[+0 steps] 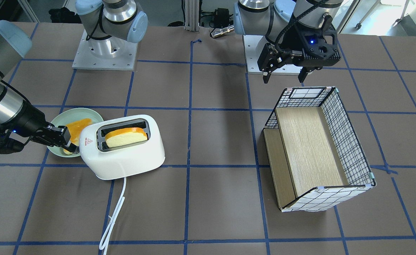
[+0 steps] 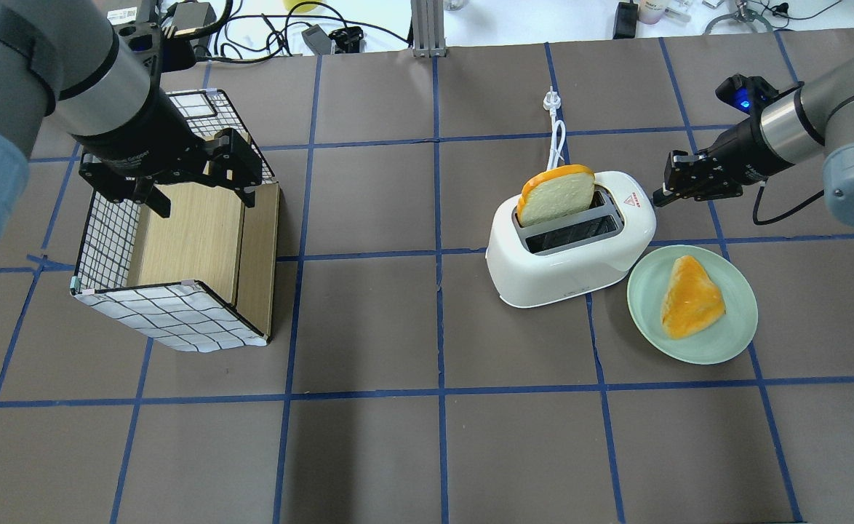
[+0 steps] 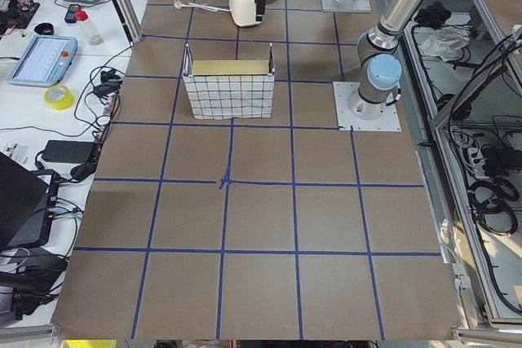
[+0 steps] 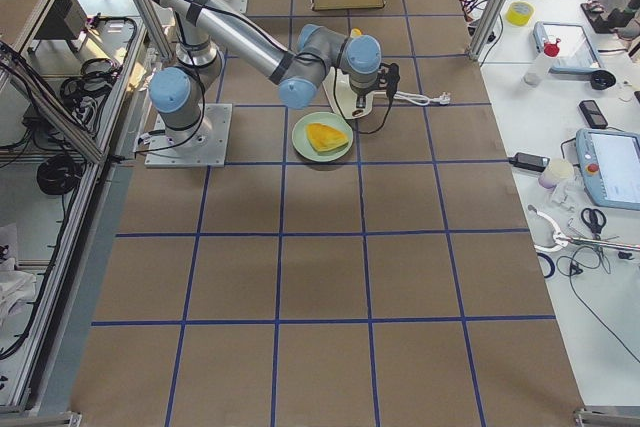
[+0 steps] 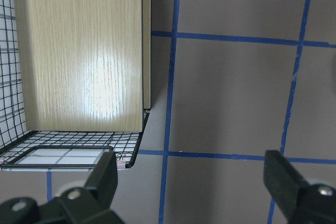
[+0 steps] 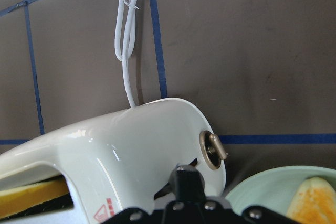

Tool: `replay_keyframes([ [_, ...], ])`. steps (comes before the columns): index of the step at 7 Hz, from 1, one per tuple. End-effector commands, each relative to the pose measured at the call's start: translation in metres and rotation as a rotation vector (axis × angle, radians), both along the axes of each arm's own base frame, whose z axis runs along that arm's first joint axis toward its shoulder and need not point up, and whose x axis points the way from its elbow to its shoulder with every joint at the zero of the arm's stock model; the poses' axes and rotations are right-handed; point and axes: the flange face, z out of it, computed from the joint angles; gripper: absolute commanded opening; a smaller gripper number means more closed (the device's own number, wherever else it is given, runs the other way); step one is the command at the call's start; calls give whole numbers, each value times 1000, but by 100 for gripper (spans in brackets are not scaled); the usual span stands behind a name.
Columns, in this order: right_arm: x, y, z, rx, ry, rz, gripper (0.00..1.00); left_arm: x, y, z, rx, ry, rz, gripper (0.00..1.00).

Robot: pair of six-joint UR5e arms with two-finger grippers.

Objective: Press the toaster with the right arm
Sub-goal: 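Press the toaster lever down with the right gripper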

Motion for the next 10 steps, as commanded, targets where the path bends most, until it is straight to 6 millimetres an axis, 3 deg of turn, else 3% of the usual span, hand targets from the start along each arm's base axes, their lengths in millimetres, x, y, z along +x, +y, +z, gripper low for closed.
replay_keyframes([
  [1, 2, 4, -9, 13, -11, 2, 0, 0, 0, 0, 0, 2, 0, 100],
  [6, -2, -6, -36, 29, -17, 1, 0, 0, 0, -1, 1, 0, 0, 100],
  [10, -2, -6, -33, 41, -15, -27, 0, 0, 0, 0, 0, 0, 0, 100],
])
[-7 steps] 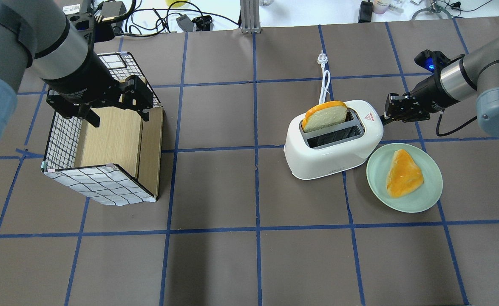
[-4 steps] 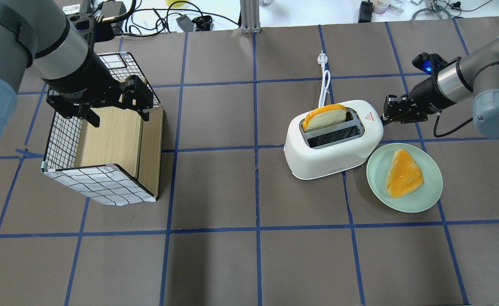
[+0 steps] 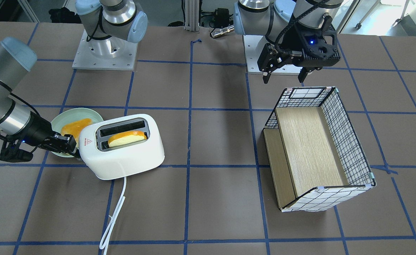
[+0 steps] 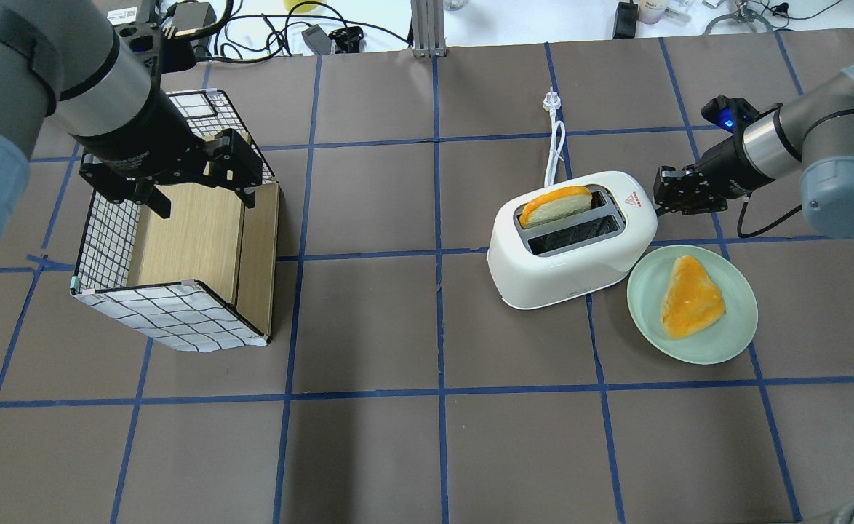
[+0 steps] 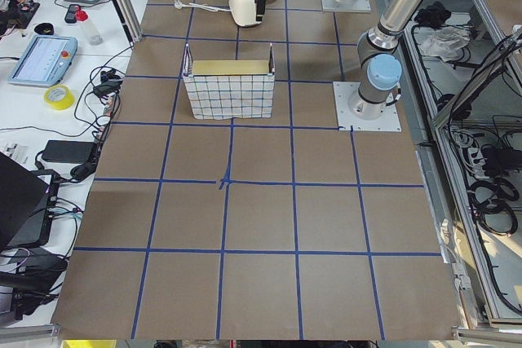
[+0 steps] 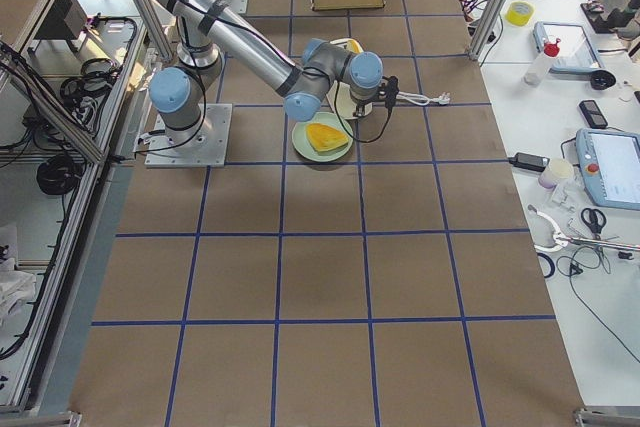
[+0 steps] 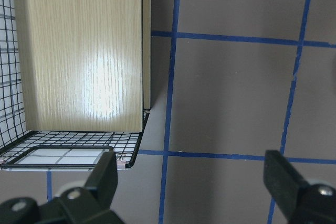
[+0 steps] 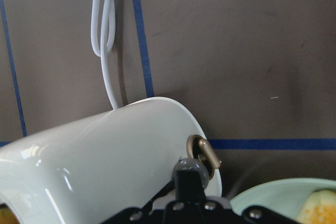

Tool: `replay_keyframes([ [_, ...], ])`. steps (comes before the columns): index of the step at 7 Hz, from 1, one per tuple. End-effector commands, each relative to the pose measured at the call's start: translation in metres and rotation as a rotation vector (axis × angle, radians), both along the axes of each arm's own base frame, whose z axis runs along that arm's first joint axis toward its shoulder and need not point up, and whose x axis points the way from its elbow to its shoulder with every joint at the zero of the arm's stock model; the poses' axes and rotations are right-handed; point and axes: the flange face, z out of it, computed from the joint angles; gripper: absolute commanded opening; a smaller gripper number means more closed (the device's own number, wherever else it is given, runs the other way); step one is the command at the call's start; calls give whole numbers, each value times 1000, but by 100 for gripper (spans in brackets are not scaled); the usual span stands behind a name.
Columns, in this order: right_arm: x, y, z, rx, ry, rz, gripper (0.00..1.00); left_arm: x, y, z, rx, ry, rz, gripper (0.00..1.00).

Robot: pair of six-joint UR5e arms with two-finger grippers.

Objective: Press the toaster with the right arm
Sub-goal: 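Press the toaster lever down with the right gripper, then lift the right gripper off the lever and draw it back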

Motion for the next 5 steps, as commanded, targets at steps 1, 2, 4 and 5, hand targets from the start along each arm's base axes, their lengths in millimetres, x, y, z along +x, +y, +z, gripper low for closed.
replay_keyframes([
  [1, -2, 1, 13, 22, 20, -52, 0, 0, 0, 1, -1, 0, 0, 100],
  [2, -1, 4, 29, 16, 29, -92, 2, 0, 0, 0, 0, 0, 0, 100],
  [4, -2, 14, 52, 17, 91, -99, 38, 0, 0, 1, -1, 0, 0, 100],
  [5, -1, 21, 62, 25, 103, -99, 67, 0, 0, 0, 0, 0, 0, 100],
])
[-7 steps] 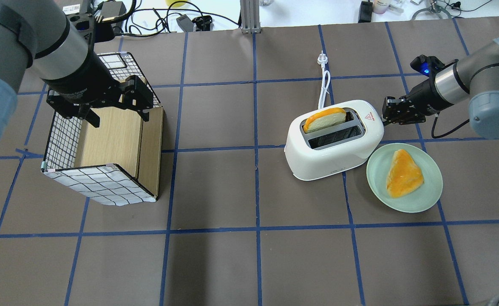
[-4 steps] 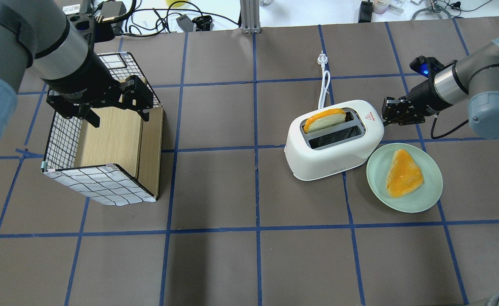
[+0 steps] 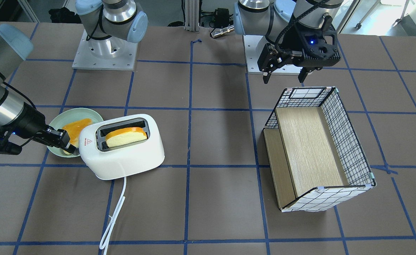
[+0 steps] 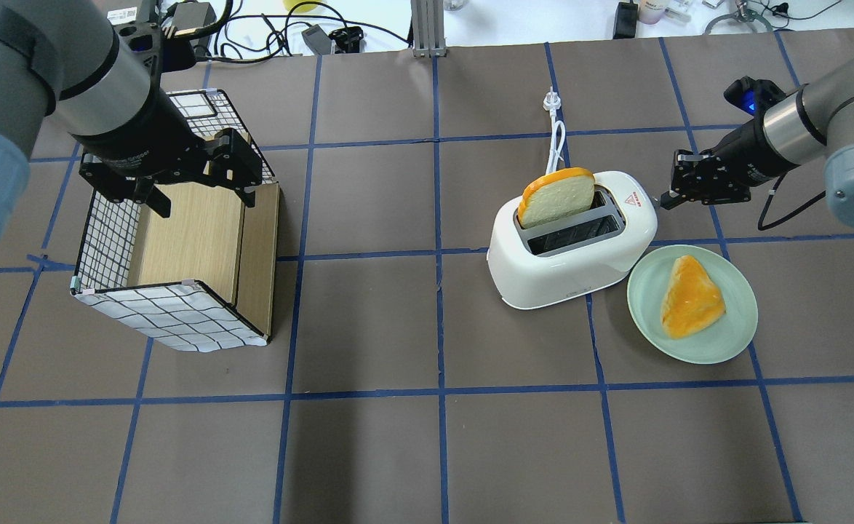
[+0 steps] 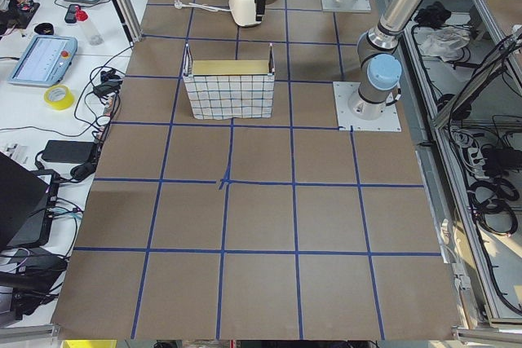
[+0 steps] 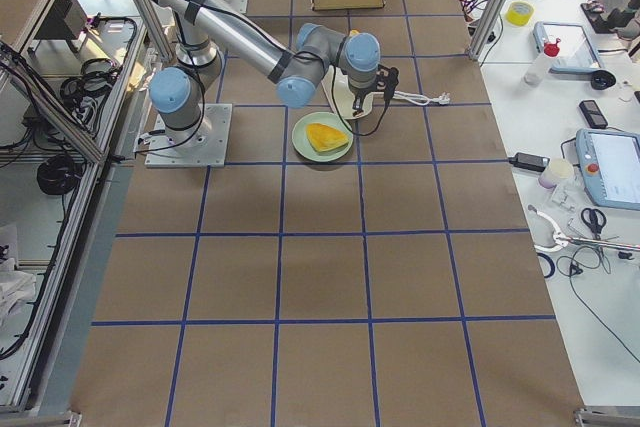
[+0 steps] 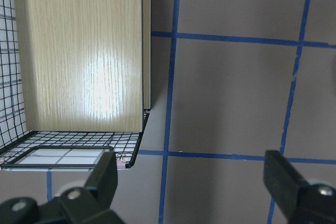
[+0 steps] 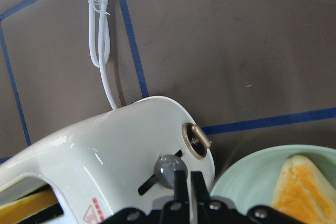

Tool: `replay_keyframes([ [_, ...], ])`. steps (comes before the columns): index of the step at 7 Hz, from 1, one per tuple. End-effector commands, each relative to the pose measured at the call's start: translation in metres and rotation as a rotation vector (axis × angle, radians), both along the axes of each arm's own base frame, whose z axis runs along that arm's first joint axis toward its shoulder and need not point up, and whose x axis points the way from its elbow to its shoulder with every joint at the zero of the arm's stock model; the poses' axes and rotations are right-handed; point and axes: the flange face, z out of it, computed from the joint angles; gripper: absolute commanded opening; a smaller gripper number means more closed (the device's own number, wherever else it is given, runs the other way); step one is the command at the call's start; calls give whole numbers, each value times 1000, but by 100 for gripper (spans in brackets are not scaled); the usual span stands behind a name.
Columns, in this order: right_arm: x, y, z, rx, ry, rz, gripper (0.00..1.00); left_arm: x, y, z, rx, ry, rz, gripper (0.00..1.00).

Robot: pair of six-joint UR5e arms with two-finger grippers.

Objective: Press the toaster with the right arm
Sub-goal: 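Lift the right gripper off the lever and draw it back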

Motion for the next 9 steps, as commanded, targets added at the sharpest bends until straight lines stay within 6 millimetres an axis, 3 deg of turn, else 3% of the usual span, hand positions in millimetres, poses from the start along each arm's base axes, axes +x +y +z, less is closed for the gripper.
replay_keyframes([
  [1, 2, 15, 27, 10, 45, -7, 81, 0, 0, 0, 0, 0, 0, 100],
  [2, -2, 19, 48, 27, 101, -26, 97, 0, 0, -1, 1, 0, 0, 100],
  [5, -9, 22, 123, 99, 254, -2, 100, 0, 0, -1, 1, 0, 0, 100],
  [6, 9, 28, 145, 114, 291, 36, 100, 0, 0, 0, 0, 0, 0, 100],
  [7, 38, 29, 154, 115, 332, 42, 100, 0, 0, -1, 1, 0, 0, 100],
  [9, 110, 34, 153, 121, 346, 55, 100, 0, 0, -1, 1, 2, 0, 100],
])
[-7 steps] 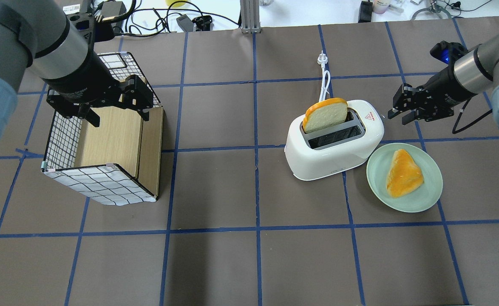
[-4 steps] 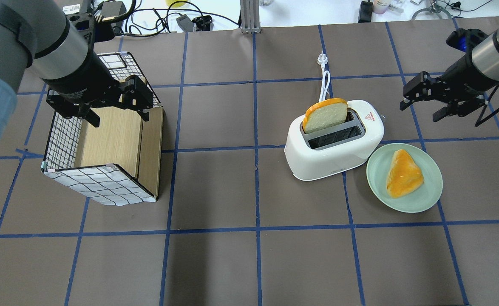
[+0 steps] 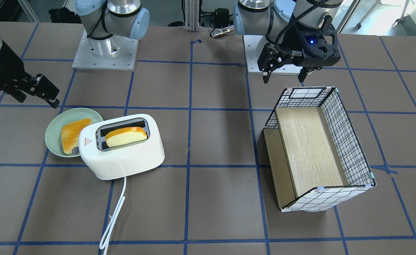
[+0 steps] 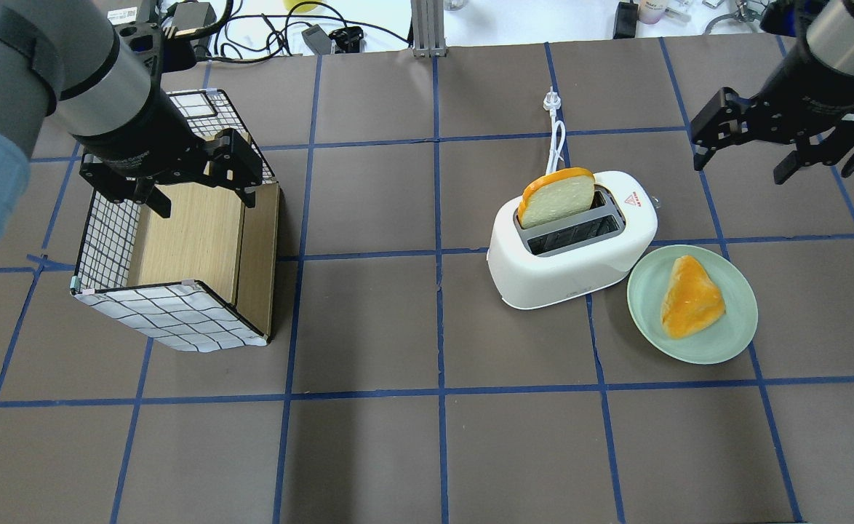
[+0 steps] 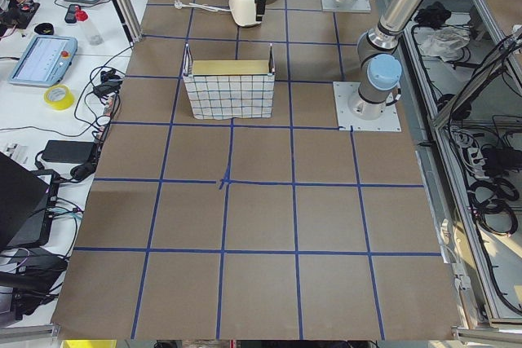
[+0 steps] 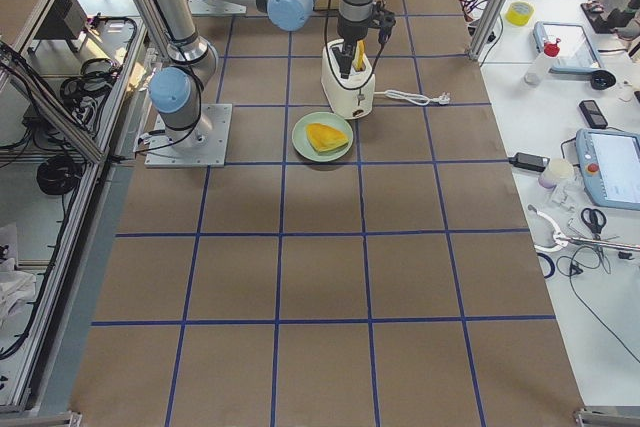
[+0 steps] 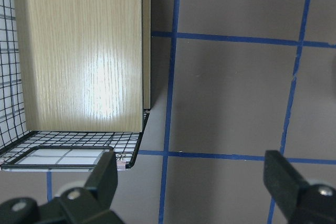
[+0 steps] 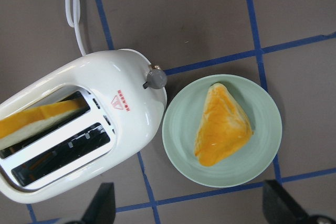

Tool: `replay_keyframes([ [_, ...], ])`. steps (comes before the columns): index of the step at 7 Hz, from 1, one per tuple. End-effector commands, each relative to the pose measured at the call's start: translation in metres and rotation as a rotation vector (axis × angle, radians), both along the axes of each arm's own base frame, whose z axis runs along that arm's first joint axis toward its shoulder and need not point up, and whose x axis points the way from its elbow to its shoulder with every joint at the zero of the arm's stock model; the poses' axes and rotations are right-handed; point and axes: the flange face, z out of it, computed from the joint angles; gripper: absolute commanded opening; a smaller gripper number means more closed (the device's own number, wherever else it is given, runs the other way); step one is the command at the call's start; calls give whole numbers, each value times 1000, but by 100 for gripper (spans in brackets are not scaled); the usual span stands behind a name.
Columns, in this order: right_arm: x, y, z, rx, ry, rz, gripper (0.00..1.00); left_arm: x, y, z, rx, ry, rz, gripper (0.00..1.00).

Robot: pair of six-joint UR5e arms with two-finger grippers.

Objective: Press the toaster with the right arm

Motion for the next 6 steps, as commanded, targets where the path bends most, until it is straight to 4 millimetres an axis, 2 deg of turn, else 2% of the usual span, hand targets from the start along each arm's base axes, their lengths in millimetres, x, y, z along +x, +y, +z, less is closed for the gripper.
replay_keyframes([
  [1, 68, 11, 5, 0, 19, 29, 100, 0, 0, 0, 0, 1, 0, 100],
  [2, 79, 18, 11, -9, 22, 49, 100, 0, 0, 0, 0, 1, 0, 100],
  [4, 82, 28, 11, 41, 16, 52, 100, 0, 0, 0, 0, 1, 0, 100],
  [6, 86, 29, 11, 40, 18, 60, 100, 0, 0, 0, 0, 0, 0, 100],
])
